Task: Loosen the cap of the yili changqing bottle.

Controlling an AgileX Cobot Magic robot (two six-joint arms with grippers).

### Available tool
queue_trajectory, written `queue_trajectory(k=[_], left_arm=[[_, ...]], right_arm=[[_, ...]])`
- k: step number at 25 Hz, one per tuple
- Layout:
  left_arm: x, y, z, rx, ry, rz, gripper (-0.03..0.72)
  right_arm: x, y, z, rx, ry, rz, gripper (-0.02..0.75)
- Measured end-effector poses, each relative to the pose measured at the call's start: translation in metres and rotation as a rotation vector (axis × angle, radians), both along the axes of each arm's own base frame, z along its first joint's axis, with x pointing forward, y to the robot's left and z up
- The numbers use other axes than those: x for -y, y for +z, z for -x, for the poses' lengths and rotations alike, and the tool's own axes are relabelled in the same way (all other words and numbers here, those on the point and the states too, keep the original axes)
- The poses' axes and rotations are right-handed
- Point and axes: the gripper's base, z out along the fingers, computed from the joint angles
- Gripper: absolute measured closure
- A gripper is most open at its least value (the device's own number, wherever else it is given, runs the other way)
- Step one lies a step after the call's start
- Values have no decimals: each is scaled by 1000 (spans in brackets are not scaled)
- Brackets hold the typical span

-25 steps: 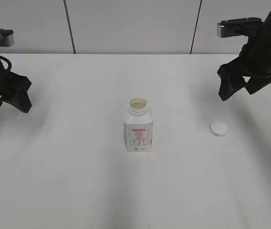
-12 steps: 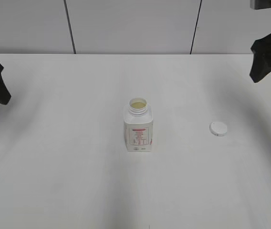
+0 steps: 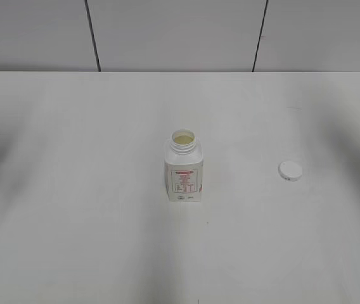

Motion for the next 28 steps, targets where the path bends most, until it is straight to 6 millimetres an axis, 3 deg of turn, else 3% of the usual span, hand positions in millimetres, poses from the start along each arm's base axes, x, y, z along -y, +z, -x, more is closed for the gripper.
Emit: queue_trajectory(k=[6,16,28], left_arm=[[4,4,38,74,19,-3,209],[10,-4,100,160,33,-15,210],[13,6,125,270,42,-9,212]], right_arm=[[-2,13,30,74,-12,-36,150],[-2,5,85,155,-30,-51,150],[-1,-13,140,192,-38,-56,153]])
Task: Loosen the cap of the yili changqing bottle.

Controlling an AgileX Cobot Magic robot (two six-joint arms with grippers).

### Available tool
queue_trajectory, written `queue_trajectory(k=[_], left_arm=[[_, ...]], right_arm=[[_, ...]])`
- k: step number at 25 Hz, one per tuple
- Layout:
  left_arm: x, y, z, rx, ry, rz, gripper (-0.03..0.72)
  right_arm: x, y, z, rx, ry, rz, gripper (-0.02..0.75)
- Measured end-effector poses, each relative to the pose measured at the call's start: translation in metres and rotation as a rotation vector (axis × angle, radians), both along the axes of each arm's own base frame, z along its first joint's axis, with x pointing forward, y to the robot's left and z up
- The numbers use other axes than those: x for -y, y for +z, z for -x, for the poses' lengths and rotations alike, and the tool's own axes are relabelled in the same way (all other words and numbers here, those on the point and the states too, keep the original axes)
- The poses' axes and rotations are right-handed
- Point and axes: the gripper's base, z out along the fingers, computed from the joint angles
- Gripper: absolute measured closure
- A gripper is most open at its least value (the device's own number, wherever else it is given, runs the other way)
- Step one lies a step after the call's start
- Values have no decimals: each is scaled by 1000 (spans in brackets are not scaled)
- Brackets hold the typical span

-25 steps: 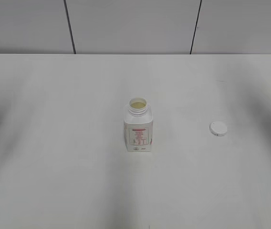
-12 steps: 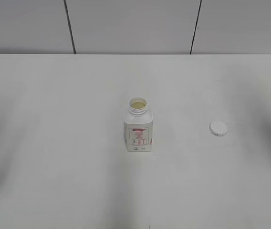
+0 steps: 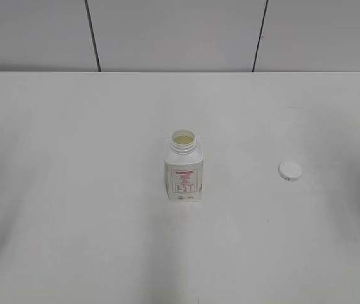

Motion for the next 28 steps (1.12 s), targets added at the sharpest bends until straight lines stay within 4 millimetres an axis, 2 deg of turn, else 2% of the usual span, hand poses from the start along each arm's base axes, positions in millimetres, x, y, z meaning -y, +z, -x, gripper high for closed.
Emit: queue_trajectory(k=[6,13,21,28], left_arm=[[2,-1,19,48,-1,-2,212],[4,4,29,102,-1,4,212],[7,12,39,171,0,20,218],[9,21,51,251,-2,24,218]], right_arm=[[0,-4,28,38,-2,-5,153],[1,-5,62,127,-4,-10,153],[1,-14,82,159,-7,-13,153],[1,-17,83,173,-11,-14,153]])
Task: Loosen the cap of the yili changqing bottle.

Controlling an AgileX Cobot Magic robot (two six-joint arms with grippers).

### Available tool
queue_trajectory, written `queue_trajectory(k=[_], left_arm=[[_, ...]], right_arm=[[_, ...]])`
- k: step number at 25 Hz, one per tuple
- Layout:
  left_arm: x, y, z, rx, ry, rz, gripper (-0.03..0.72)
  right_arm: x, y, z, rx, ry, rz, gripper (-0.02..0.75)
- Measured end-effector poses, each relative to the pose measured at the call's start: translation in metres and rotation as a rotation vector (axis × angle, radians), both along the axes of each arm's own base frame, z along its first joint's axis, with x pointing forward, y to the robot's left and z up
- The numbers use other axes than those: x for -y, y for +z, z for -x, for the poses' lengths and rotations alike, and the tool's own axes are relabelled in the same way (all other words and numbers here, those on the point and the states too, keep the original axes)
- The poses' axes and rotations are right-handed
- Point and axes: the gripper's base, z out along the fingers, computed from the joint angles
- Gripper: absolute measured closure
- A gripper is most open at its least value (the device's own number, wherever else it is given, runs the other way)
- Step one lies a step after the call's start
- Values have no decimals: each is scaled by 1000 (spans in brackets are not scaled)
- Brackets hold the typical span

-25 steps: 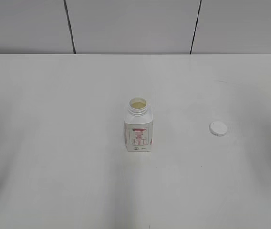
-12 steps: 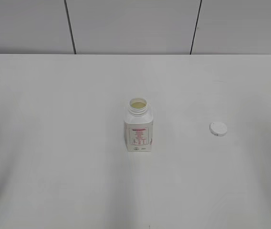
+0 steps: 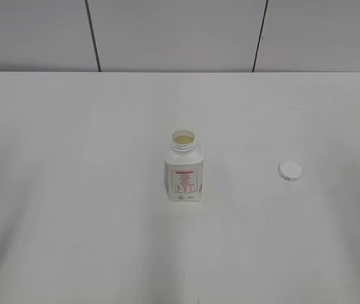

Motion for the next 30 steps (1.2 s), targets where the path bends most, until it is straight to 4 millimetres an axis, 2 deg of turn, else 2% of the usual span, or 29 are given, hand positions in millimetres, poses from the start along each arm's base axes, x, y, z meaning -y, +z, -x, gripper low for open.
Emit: queue_trajectory(k=[7,16,20,30], left_arm=[[2,9,18,109,-1,-3,220],[7,23,58,348,-4,-24,221],[9,23,72,423,-4,-32,221],[10,24,78,459,-2,-24,221]], right_arm=[[1,0,-1,17,-6,6,153],[2,3,-5,72,-17,18,153],[2,3,-5,72,-17,18,153],[2,3,-5,73,-17,18,153]])
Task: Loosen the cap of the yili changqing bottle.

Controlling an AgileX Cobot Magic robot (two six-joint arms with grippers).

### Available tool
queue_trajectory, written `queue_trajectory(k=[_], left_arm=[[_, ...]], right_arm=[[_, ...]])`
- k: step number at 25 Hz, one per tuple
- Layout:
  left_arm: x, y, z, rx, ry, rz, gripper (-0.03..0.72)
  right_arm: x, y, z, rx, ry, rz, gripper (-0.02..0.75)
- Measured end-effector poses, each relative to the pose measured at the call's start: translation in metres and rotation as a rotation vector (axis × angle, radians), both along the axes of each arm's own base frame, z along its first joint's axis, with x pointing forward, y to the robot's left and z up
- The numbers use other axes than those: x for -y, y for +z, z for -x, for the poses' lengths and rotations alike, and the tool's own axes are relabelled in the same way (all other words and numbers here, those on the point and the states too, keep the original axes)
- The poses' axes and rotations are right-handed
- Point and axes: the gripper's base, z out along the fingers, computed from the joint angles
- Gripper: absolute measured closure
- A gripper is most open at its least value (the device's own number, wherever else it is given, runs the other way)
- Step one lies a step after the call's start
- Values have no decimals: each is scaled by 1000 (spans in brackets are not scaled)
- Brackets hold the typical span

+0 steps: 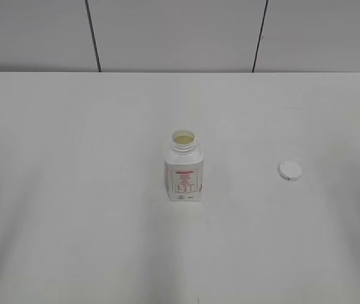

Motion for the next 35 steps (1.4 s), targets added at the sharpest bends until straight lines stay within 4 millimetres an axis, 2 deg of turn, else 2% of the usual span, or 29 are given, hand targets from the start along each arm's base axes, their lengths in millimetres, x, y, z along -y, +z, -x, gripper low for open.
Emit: queue_trajectory(k=[7,12,18,26,35], left_arm=[[-2,-1,0,-28,43,61,221],[-3,-1,7,-99,51,15,221],[-9,-12,13,-234,92,-51,221],[-14,-16,13,-227,172,-1,221],[-13,-16,26,-147,180,6,231]], right_arm=[[0,2,4,15,1,0,153],[0,9,22,94,4,0,153],[1,11,40,154,6,8,153],[1,-2,59,177,10,11,153],[1,1,81,294,3,1,153]])
